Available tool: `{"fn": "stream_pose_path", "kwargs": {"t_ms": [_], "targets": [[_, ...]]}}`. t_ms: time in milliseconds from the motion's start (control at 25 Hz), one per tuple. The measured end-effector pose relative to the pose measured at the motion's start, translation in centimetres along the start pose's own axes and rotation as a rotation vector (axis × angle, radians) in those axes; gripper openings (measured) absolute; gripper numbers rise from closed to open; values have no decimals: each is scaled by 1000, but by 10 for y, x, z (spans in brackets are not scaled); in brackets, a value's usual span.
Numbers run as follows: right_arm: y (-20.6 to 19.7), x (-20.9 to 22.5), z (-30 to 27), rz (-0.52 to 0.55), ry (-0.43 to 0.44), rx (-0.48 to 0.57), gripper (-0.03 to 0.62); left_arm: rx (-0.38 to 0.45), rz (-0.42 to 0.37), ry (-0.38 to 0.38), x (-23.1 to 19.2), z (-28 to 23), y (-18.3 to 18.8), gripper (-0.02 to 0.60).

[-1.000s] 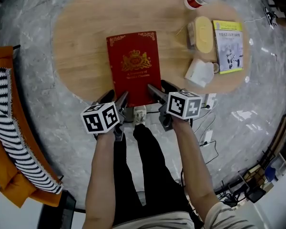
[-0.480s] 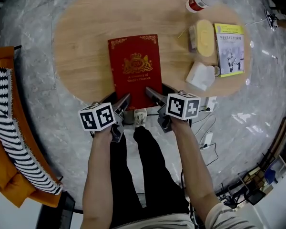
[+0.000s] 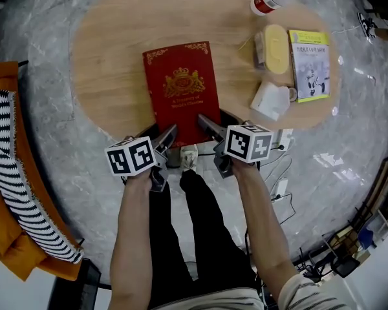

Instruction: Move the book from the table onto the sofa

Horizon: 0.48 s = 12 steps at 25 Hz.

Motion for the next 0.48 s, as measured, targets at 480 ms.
{"fn": "stream_pose_path", "kwargs": {"t_ms": [480], "targets": [[7,-46,17,49,56,22,298,94,-25,28,15,53,5,268]]}}
Point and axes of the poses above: the fingertips, and each gripper's own axes: z backward along the fingers, x to its right, y out of its top, the point moved 4 cm from there along z, backward along the fingers, and after that the axes turned 12 degrees about y, right-handed, at the moved point
